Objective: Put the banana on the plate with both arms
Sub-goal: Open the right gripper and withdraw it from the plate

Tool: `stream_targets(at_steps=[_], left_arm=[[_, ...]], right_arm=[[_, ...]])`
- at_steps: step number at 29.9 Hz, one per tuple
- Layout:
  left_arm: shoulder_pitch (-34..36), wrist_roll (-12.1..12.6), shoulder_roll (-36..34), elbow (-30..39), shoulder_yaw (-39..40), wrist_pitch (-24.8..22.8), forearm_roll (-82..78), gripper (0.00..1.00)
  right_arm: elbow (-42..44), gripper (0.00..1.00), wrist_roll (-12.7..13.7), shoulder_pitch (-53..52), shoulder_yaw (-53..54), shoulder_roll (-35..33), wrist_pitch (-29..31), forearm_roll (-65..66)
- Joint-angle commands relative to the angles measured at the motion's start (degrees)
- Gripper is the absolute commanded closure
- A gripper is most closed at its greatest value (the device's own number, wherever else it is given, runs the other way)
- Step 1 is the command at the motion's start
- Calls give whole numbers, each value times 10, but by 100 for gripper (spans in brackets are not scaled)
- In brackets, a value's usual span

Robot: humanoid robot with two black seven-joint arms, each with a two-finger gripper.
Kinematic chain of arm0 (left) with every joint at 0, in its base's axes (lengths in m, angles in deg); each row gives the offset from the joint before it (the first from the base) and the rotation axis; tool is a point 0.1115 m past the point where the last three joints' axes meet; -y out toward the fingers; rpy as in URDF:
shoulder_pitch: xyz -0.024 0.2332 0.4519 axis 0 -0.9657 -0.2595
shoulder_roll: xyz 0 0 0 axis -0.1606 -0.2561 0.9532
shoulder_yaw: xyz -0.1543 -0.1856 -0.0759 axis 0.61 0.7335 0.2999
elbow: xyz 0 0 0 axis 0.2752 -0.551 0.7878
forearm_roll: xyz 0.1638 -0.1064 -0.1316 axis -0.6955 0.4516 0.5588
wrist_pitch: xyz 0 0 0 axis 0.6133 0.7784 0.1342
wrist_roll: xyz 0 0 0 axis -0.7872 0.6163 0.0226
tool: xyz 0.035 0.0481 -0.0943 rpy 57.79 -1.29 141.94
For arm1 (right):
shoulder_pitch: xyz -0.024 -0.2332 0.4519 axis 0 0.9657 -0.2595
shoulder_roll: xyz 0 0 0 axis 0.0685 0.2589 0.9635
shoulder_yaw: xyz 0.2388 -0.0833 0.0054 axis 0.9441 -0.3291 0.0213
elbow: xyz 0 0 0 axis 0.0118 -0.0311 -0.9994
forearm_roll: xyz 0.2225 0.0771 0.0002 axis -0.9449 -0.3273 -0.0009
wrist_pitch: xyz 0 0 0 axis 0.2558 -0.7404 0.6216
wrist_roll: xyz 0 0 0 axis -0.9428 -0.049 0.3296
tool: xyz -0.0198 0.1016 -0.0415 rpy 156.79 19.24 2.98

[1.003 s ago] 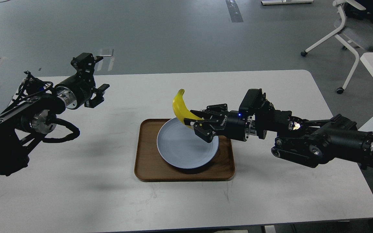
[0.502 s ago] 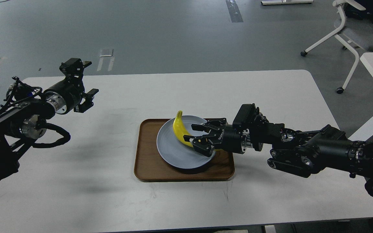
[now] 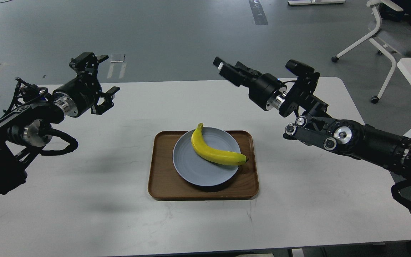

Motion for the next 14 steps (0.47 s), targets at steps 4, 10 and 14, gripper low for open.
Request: stream_targets(at_steps=[4,10,14], left_arm=[[-29,1,-11,15,31,-57,63,2],[-63,1,-12,35,46,-64,77,2],[-63,1,-14,39,46,-64,77,2]], right_arm=[[-66,0,126,96,194,-79,88,-219],[-73,0,185,158,251,-99,186,-219],[-74,0,185,152,247,-92,187,-218]])
